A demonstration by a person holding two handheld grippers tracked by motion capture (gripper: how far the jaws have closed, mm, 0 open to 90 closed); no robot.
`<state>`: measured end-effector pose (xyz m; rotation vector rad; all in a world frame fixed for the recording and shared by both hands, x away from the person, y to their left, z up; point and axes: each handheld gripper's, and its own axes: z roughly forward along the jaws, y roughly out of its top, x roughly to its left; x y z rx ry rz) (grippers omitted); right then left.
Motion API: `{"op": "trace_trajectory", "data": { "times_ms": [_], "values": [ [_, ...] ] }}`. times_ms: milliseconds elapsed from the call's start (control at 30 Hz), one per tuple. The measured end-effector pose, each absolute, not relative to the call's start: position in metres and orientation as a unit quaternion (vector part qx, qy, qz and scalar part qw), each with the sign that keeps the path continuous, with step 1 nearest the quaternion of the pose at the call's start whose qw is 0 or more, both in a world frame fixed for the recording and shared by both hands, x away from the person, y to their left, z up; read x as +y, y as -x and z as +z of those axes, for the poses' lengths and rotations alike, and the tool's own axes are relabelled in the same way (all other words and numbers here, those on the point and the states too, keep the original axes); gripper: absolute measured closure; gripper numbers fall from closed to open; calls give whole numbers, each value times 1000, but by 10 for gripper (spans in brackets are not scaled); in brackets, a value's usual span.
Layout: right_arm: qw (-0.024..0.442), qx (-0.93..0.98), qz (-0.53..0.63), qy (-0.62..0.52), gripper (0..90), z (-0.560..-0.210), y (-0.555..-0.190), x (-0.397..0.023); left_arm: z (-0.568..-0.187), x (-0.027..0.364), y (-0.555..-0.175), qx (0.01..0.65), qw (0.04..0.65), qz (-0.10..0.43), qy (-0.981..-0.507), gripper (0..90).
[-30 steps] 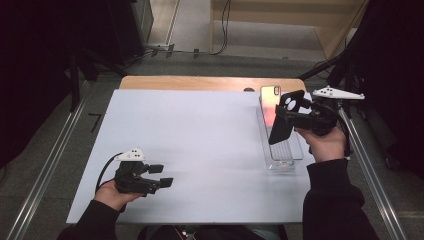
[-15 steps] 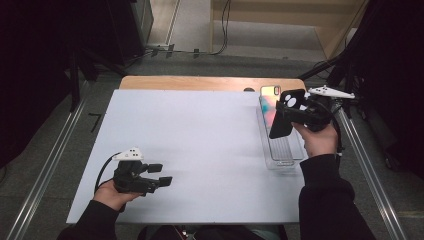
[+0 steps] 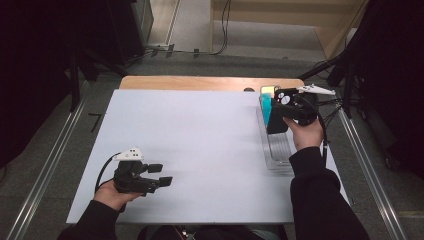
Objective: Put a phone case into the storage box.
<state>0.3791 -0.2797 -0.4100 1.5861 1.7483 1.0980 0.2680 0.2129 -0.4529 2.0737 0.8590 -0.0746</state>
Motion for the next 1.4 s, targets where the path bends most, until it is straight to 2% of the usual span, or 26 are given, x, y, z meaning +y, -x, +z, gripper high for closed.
{"op": "trace_trajectory", "data": {
  "times_ms": [667,1100,1400],
  "values": [
    [276,633,373,-619,124,-435,-429,-271,-454,209,-267,338,432,-34,-835,314],
    [295,623,365,-626,125,-434,-455,-267,-453,210,-268,338,432,-37,-835,317],
    [278,630,364,-628,122,-436,-463,-266,-454,210,-268,338,432,-37,-835,317]
  ]
}}
